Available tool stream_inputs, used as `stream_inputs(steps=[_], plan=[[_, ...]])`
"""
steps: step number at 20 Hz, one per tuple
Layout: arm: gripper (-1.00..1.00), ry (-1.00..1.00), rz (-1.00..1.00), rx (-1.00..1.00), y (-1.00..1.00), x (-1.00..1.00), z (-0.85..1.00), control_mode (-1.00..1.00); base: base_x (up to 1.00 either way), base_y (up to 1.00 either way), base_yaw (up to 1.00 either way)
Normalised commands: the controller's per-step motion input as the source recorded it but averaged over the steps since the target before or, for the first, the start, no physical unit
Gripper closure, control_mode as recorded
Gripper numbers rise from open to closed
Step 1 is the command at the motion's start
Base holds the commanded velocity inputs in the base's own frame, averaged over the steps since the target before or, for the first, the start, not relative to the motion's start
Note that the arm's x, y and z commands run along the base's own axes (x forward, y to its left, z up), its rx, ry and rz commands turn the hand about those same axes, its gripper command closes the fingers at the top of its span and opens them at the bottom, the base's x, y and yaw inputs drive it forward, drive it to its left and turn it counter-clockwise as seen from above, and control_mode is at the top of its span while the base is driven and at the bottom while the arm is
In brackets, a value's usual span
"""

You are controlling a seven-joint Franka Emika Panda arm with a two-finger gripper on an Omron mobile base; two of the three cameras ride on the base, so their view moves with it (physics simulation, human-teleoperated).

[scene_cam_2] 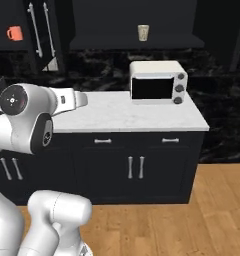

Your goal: Gather all objects into one cabinet and sort the glasses and bowls to opposite sides.

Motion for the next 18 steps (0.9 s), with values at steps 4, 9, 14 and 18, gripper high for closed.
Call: stream_inputs(steps=[4, 9, 14, 18], plan=[[-1.0, 0.0, 0.0, 0.0, 0.0, 0.0, 0.0, 1.0, 0.51, -0.57, 0.0], [-1.0, 0.0, 0.0, 0.0, 0.0, 0.0, 0.0, 1.0, 0.9, -0.11, 0.0], [-1.0, 0.0, 0.0, 0.0, 0.0, 0.0, 0.0, 1.0, 0.88, -0.09, 0.0], [-1.0, 0.0, 0.0, 0.0, 0.0, 0.0, 0.0, 1.0, 0.58, -0.58, 0.01]])
